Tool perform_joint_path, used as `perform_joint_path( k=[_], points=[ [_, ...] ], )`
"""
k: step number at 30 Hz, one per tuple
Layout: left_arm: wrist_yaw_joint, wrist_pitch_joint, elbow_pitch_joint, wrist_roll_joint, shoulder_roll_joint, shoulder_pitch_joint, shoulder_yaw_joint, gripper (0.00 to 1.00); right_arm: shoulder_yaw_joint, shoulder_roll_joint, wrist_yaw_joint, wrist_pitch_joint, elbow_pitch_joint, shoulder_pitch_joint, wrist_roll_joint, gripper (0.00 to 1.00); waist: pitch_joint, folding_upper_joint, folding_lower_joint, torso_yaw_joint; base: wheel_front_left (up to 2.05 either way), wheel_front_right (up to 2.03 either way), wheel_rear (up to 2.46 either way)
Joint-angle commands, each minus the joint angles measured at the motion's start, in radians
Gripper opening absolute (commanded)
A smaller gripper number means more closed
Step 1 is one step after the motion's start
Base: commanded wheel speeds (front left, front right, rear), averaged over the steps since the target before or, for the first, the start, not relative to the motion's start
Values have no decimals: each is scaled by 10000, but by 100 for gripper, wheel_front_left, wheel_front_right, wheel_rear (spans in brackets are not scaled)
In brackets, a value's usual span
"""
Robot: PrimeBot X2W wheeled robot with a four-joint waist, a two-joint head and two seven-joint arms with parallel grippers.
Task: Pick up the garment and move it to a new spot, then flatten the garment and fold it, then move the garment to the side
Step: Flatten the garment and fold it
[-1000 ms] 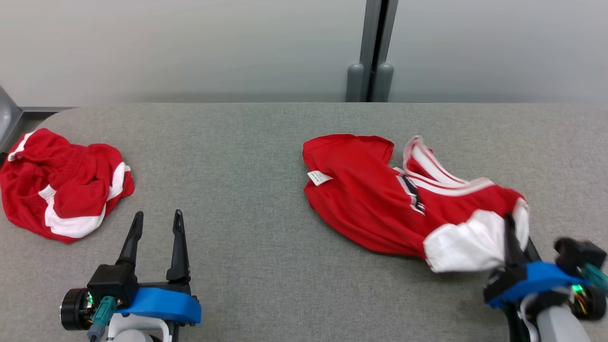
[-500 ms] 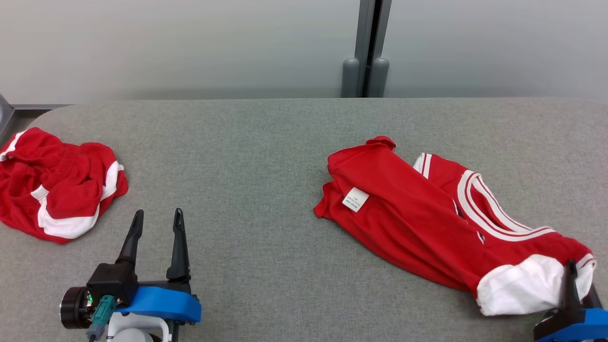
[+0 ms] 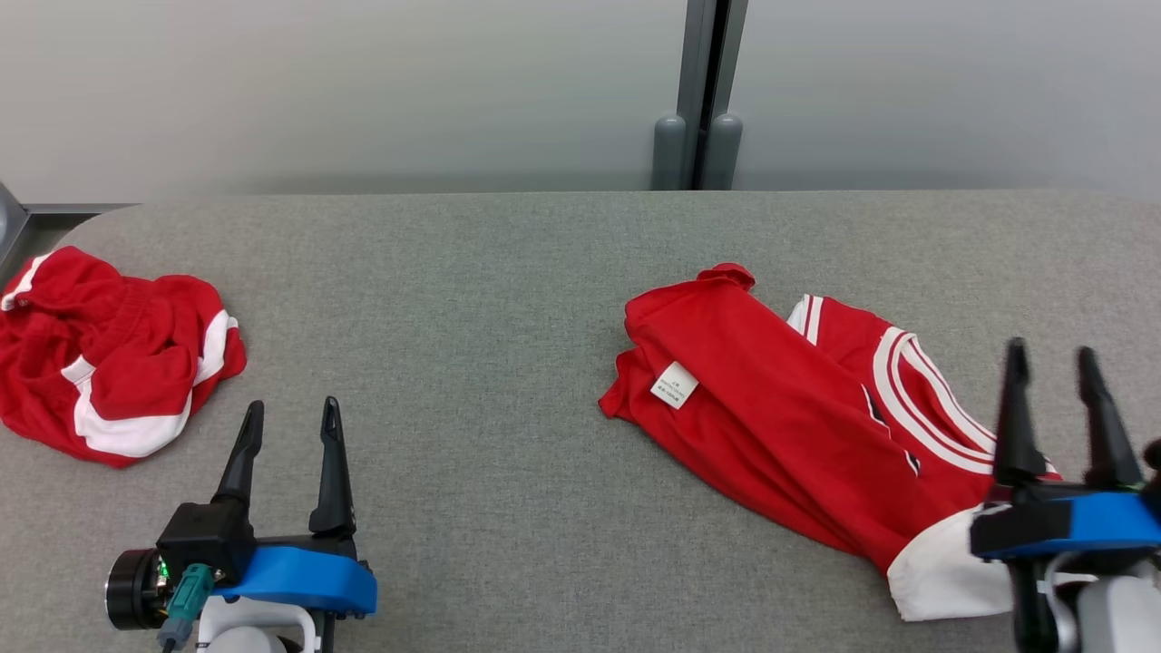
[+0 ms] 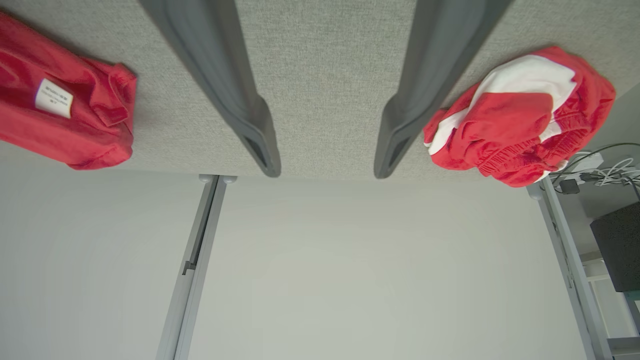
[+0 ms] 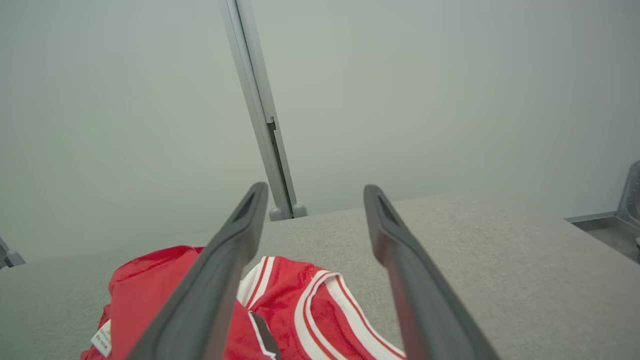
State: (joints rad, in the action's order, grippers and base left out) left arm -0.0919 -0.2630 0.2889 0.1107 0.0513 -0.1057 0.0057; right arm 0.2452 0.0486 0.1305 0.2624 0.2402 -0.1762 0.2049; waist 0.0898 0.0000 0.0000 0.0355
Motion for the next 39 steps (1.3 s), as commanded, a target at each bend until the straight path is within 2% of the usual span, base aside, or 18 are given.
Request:
perform_joint_path(
  k=[1,6,13,22,29,34,39],
  points=[
    [-28,-27,-12,-54,-14,-80,40,100,-284,36,5,36,-144,-48,-4,100,-3,0,0,-1,0,0,0],
    [-48,-27,-23,-117,-14,-83,69,100,-1617,40,5,37,-563,50,-304,100,-13,0,0,20,0,0,0],
    [-53,-27,-30,-139,-15,-73,79,100,-2931,41,5,36,-117,209,-437,100,-25,0,0,61,0,0,0],
    [-46,-27,33,-156,-15,-107,158,100,-3012,41,5,37,108,21,-411,100,-4,0,0,-109,0,0,0],
    [-205,-27,12,-238,23,-1049,-182,100,-2760,39,5,38,-91,-130,-535,100,130,0,0,-453,0,0,0],
    [-341,-27,447,-179,178,-2173,-906,100,-2628,39,5,38,-203,-262,-576,100,369,0,0,-847,0,0,0],
    [-408,41,1341,27,364,-3307,-2122,100,-2501,36,5,38,-309,-345,-544,100,740,0,0,-1272,0,0,0]
  ],
)
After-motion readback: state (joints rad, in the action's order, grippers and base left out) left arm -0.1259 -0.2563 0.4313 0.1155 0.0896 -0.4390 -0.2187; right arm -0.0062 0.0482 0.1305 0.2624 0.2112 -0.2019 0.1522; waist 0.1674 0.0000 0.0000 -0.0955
